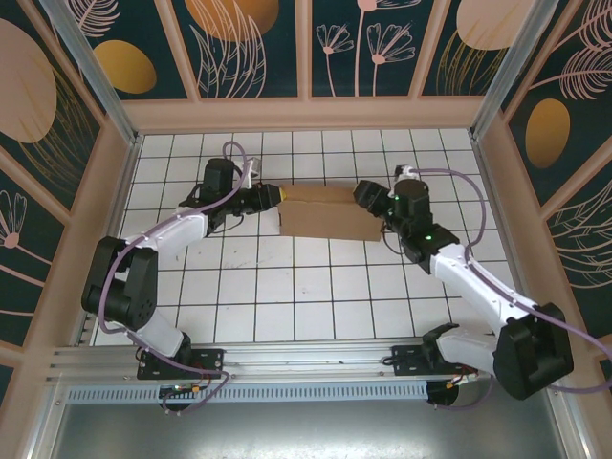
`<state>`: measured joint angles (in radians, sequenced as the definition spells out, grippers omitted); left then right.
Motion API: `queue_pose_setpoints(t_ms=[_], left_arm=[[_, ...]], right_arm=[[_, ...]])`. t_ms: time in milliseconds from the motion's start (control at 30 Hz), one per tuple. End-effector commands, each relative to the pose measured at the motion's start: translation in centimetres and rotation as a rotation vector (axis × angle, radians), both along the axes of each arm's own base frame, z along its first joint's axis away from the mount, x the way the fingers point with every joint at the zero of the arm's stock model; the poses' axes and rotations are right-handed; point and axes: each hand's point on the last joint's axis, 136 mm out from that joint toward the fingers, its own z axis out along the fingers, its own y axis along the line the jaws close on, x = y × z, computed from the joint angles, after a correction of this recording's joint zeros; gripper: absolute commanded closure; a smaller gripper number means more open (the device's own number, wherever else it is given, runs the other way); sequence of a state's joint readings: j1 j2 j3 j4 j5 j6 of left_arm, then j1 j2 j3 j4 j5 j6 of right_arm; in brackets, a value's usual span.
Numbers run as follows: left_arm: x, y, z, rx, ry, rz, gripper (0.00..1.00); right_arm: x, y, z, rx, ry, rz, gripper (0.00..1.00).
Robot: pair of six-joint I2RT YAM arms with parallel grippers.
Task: Fold the paper box
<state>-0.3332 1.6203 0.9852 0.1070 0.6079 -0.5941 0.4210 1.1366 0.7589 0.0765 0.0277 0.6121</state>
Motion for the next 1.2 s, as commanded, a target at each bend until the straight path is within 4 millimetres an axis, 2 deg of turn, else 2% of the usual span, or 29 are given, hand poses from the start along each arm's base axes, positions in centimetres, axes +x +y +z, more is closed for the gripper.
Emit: queue_pose_setpoints(t_ms=[0, 67, 133, 200, 367, 433, 500, 633, 700, 733, 800, 967, 1000, 1067, 1100, 1167], left_arm=[[-4.3, 3.5, -10.3, 0.246, 0.31, 0.05, 0.78], [-4.3, 3.4, -10.2, 0.247, 0.304, 0.041, 0.78], [-4.3, 3.4, -10.2, 0.249, 0.301, 0.033, 0.78], [-4.2, 3.4, -10.1, 0.25, 0.297, 0.033, 0.78], [-4.1, 3.3, -10.0, 0.25, 0.296, 0.031, 0.79], [-4.1, 3.3, -10.0, 0.248, 0.298, 0.029, 0.79], [-4.2, 3.3, -10.0, 0.25, 0.299, 0.031, 0.8], [-4.3, 3.4, -10.2, 0.251, 0.306, 0.033, 0.8], [-4.3, 3.3, -10.2, 0.25, 0.31, 0.032, 0.8], [-4.3, 3.4, -10.3, 0.249, 0.311, 0.033, 0.8], [-4.3, 3.3, -10.2, 0.246, 0.308, 0.031, 0.81], [-4.0, 3.1, -9.8, 0.237, 0.298, 0.026, 0.81], [-4.0, 3.1, -9.7, 0.236, 0.297, 0.028, 0.81], [-3.9, 3.0, -9.6, 0.233, 0.295, 0.028, 0.8], [-3.9, 3.0, -9.7, 0.234, 0.296, 0.028, 0.8], [-3.8, 3.0, -9.5, 0.232, 0.293, 0.029, 0.8]], right_arm=[[-0.4, -2.3, 3.3, 0.06, -0.036, -0.034, 0.29], [-0.5, -4.2, 2.6, 0.075, 0.008, -0.075, 0.26], [-0.5, -5.4, 1.0, 0.084, 0.091, -0.069, 0.24], [-0.6, -5.2, -0.1, 0.084, 0.142, -0.043, 0.23], [-0.5, -3.0, -3.2, 0.121, 0.273, 0.064, 0.24], [-0.5, -2.5, -4.4, 0.137, 0.315, 0.084, 0.31], [-0.6, -2.4, -5.4, 0.145, 0.336, 0.082, 0.45], [-1.5, -3.7, -8.4, 0.152, 0.399, 0.037, 0.74], [-1.9, -4.1, -9.5, 0.162, 0.416, 0.022, 0.84], [-2.1, -4.2, -9.9, 0.168, 0.42, 0.019, 0.91], [-2.1, -4.2, -10.0, 0.18, 0.413, 0.023, 1.0], [-1.5, -3.3, -8.0, 0.214, 0.353, 0.074, 1.0], [-1.3, -3.1, -7.3, 0.222, 0.335, 0.085, 0.95], [-1.1, -2.9, -6.0, 0.231, 0.303, 0.1, 0.68], [-0.9, -2.8, -5.2, 0.235, 0.282, 0.102, 0.59], [-0.7, -2.8, -4.3, 0.241, 0.259, 0.105, 0.52]])
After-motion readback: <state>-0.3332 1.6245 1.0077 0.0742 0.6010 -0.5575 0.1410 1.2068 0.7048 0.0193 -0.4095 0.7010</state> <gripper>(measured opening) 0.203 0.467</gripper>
